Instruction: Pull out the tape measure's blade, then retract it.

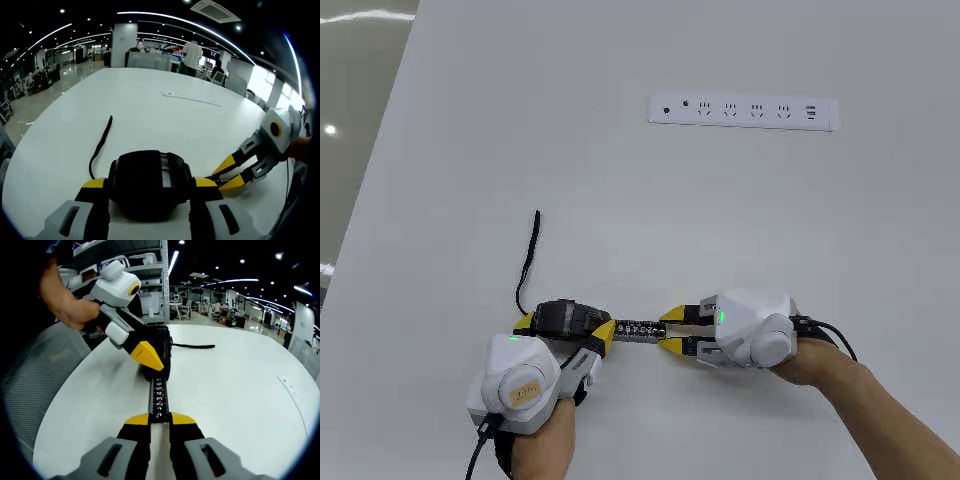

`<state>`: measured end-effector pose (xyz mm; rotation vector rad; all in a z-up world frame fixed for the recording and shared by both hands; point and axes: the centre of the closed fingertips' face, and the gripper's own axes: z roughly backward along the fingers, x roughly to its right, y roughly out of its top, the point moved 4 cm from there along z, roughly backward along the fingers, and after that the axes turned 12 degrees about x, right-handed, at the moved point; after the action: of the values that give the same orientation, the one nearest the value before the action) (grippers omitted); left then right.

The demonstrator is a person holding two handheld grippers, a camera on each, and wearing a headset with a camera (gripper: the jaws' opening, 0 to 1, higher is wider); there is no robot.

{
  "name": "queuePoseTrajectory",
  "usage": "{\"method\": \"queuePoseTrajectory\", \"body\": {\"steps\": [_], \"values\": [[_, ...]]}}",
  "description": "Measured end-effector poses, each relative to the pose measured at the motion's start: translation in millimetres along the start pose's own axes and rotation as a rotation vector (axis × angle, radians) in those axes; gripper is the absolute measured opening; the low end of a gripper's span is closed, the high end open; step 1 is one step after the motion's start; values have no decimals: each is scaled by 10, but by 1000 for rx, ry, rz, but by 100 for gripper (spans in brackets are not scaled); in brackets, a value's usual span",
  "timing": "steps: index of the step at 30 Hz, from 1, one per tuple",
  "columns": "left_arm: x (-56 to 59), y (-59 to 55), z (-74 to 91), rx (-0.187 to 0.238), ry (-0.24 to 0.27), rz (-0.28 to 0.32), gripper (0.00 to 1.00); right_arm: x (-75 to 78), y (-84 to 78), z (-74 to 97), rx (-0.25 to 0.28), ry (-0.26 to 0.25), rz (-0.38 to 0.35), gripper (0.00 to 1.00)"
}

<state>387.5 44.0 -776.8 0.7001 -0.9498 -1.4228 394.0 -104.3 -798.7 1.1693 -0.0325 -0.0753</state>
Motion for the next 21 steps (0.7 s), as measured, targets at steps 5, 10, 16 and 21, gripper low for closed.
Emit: {"method": "queuePoseTrajectory", "body": {"steps": [5, 10, 16, 21], "values": [[2, 3, 1, 0, 0, 0, 61, 3, 21, -71, 1, 5, 0, 12], [4, -3, 2, -1, -2, -7, 61, -9, 36, -139, 3, 9, -6, 12], [5, 0, 6, -1, -3, -4, 61, -13, 71, -245, 13, 11, -12, 12], [6, 2, 6, -1, -4, -1, 61, -13, 96, -332, 19, 15, -13, 12]]}}
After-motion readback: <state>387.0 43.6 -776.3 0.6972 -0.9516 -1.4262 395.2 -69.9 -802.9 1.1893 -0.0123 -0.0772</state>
